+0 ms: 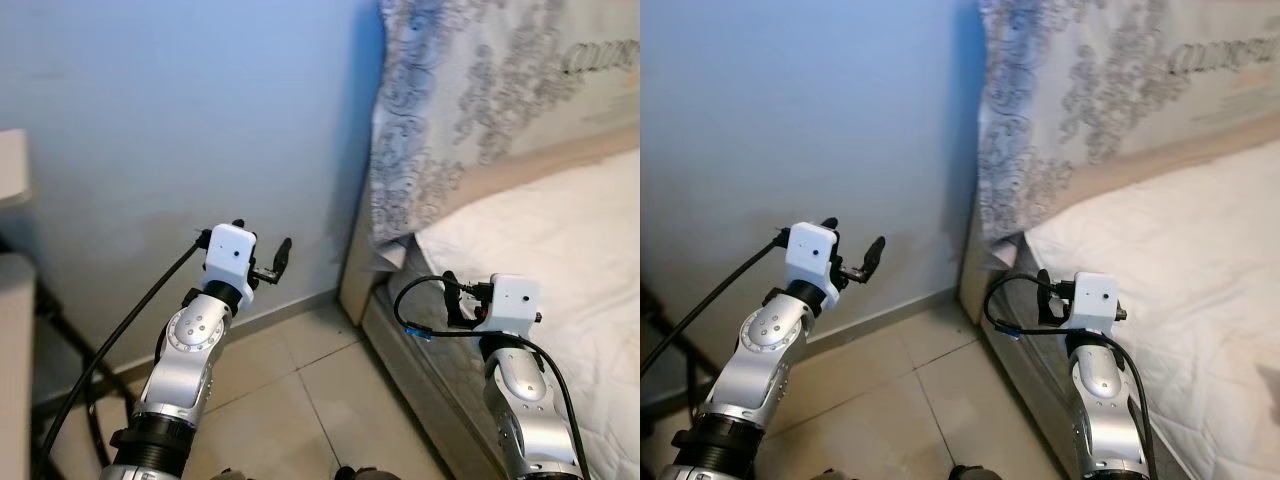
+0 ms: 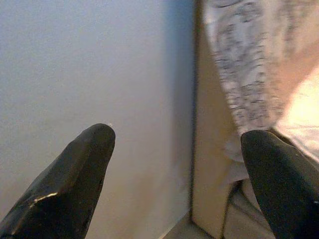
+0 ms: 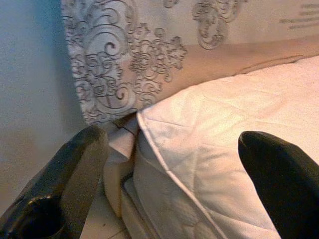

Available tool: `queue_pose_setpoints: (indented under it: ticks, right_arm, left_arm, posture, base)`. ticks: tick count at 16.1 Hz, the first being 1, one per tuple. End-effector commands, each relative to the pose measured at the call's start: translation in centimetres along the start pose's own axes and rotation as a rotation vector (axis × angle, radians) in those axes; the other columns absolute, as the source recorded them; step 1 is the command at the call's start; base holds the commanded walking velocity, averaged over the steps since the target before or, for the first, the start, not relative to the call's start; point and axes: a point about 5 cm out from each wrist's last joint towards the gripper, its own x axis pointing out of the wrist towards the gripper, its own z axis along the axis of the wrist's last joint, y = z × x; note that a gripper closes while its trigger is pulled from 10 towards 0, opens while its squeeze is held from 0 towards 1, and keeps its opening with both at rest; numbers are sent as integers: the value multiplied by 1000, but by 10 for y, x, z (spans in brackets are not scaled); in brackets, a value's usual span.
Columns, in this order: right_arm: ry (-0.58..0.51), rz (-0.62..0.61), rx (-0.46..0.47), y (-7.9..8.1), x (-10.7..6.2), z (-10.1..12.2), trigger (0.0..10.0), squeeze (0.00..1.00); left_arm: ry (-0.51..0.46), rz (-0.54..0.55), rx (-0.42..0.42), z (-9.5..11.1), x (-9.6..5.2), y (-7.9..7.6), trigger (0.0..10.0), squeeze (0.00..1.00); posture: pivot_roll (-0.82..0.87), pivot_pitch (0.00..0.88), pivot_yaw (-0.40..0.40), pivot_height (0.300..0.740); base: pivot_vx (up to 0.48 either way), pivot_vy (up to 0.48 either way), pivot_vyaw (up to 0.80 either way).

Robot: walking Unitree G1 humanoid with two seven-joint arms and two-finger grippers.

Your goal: Clean up the room

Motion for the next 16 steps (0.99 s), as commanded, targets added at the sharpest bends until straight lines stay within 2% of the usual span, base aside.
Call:
queue_pose_setpoints:
  ticks: [1,4,6,10,11,16]
  right_arm:
    - [1,-17,-6,-4,0,-1,10000,0]
    - [-13,-21,-17,-3,0,0,10000,0]
    - [-19,-15,-20,-1,1,0,10000,0]
    - [-16,-11,-31,-1,1,-3,10000,0]
    - [-16,-10,-32,-1,0,-3,10000,0]
    - [-27,-8,-43,-6,-5,-7,10000,0]
  left_arm:
    - [-19,-58,14,3,2,-9,10000,0]
    - [-19,-65,1,1,4,-11,10000,0]
    - [16,-34,-6,-3,7,-9,10000,0]
    - [5,-35,-37,-3,8,-4,10000,0]
    - [12,-28,-16,-5,7,-2,10000,0]
    - [44,30,-30,-19,-6,0,10000,0]
  posture:
    - [127,0,-26,740]
    - [114,0,-19,740]
    - [108,0,-20,740]
    - [118,0,-32,740]
    - [119,0,-37,740]
    - [139,0,-55,740]
  base:
    - [0,-480,-775]
    - [0,-480,-775]
    - [0,0,-775]
    - [0,0,-773]
    - [0,0,-775]
    - [0,0,-775]
